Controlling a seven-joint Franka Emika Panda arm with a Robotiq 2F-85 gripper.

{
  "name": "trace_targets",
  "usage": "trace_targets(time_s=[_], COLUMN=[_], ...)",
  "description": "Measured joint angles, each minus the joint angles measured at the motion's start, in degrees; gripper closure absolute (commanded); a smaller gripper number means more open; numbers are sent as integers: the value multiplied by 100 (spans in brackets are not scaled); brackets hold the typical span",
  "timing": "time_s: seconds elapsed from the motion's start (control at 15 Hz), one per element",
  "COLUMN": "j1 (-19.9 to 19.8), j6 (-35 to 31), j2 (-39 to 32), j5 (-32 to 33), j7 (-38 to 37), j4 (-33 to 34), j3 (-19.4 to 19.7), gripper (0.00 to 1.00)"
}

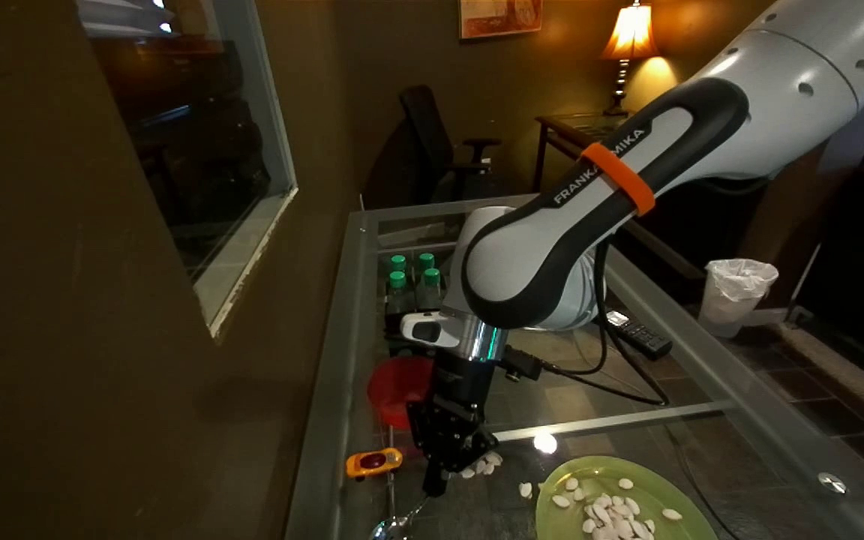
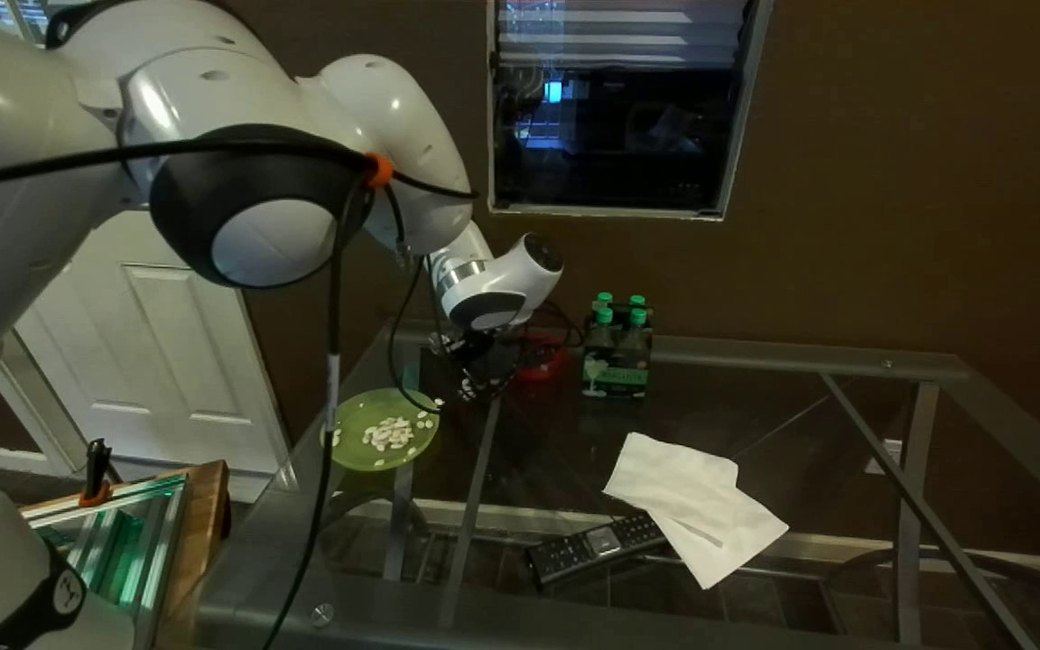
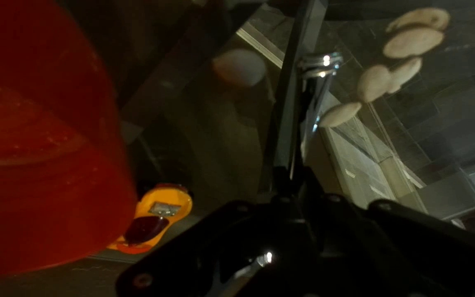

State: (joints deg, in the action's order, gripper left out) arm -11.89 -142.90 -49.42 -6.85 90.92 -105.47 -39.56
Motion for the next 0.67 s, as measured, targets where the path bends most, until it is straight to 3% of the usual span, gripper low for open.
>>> trace_targets(time_s=[0.67], j1=[378], j6=[-295], j2=[166], j5=[-219], j7=[-509], j4=[-42], j3=[147], gripper=[98])
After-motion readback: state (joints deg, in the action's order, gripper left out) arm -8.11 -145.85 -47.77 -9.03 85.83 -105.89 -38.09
